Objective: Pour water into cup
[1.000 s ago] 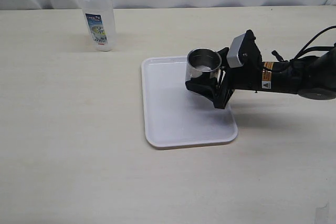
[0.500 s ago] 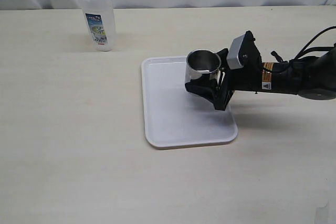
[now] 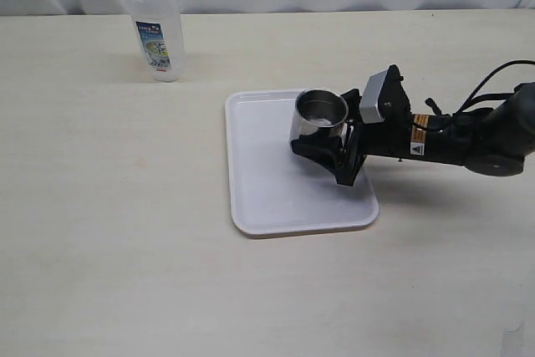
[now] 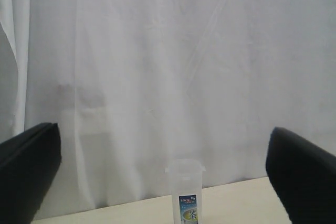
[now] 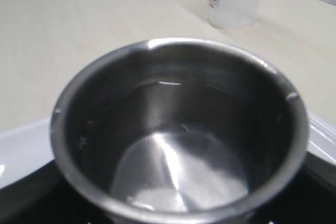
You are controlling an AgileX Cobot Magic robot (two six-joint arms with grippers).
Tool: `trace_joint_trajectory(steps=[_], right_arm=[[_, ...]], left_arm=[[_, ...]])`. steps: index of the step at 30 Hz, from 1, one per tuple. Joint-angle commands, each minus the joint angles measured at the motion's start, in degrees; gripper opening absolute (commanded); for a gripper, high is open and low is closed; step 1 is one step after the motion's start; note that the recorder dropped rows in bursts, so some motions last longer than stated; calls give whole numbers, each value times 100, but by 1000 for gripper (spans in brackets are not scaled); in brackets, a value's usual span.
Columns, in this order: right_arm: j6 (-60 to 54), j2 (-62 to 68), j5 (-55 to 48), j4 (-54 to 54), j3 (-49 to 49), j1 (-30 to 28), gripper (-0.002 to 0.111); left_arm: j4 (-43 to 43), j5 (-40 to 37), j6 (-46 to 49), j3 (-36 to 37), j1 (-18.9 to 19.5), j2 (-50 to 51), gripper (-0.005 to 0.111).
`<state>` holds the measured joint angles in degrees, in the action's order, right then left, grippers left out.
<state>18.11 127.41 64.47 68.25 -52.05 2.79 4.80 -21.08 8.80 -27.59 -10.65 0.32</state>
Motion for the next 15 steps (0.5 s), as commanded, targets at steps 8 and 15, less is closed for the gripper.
trace_joint_trajectory(steps=[8,15], right_arm=[[-84,187,-21,141,-253,5,4],[-84,187,-191,199,-253,5,4]], left_arm=[[22,0,39,10,6,-32,101],[22,0,39,10,6,-32,101]])
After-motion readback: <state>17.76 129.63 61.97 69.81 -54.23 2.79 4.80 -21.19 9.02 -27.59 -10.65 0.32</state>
